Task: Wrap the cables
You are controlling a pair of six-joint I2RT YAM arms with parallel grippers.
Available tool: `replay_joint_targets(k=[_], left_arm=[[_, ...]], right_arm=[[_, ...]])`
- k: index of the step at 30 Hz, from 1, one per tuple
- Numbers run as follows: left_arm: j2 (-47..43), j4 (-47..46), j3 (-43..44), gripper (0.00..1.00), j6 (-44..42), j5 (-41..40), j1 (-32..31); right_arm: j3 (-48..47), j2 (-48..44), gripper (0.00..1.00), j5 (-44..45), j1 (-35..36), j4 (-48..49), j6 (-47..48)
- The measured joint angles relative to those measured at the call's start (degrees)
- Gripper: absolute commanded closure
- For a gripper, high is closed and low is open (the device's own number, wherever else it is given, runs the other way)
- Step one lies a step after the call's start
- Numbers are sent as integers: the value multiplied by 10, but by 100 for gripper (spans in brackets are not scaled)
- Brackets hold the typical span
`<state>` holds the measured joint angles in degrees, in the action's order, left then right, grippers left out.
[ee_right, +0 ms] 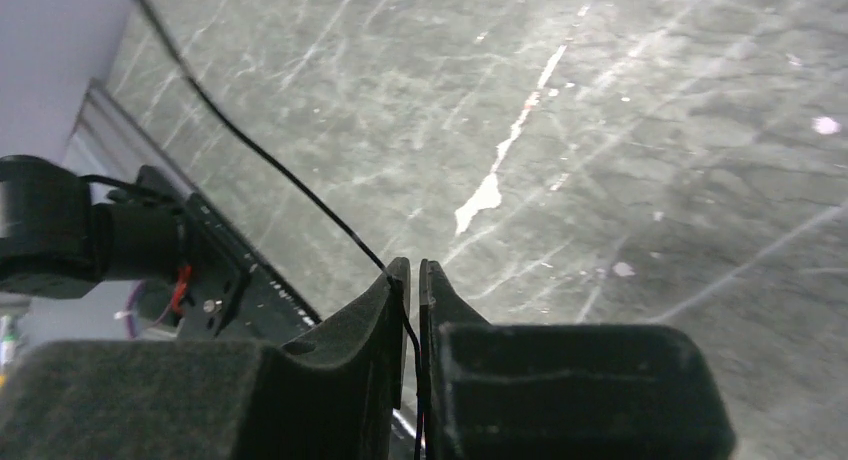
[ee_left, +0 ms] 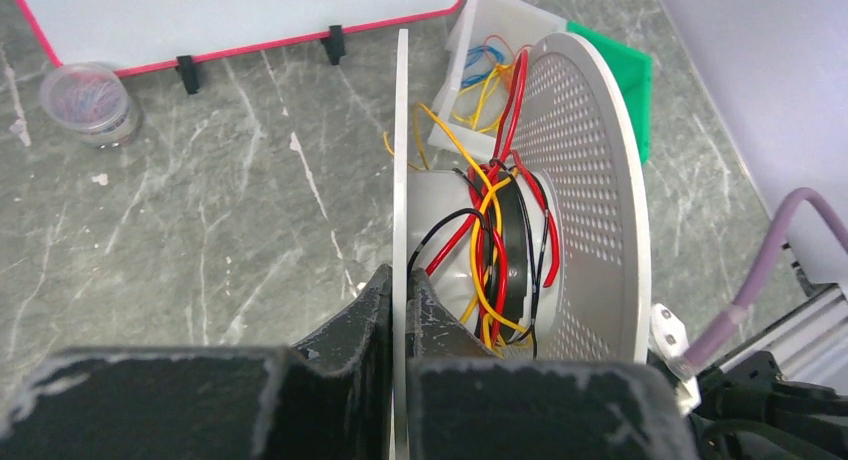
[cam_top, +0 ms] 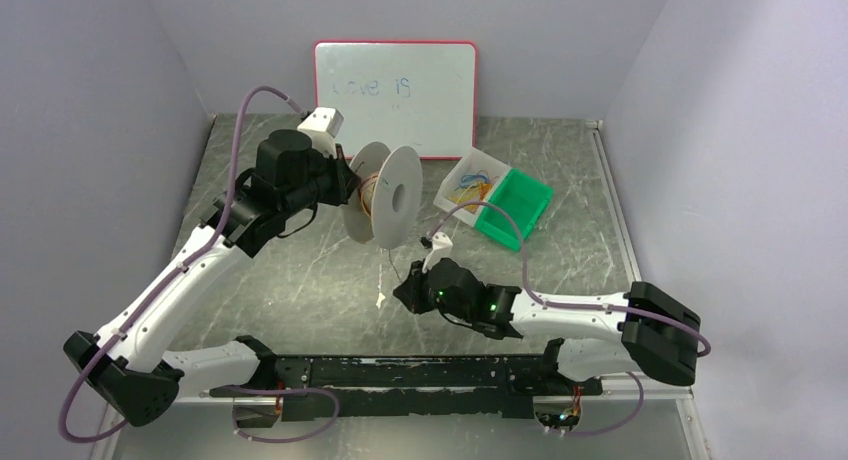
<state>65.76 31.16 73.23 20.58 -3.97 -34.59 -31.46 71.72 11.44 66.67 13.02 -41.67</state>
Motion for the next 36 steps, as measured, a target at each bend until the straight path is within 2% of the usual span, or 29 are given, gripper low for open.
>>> replay_joint_targets(k=[14, 25, 36], left_arm=[[-46, 1, 12, 93, 28, 70, 1], [-92, 10, 12, 93, 30, 76, 1], [-105, 39, 12, 93, 19, 37, 1]], right_arm=[[66, -6, 85, 123, -14, 15, 10], [103, -19, 62, 174, -46, 21, 25], [141, -33, 49, 181, -76, 20, 16]])
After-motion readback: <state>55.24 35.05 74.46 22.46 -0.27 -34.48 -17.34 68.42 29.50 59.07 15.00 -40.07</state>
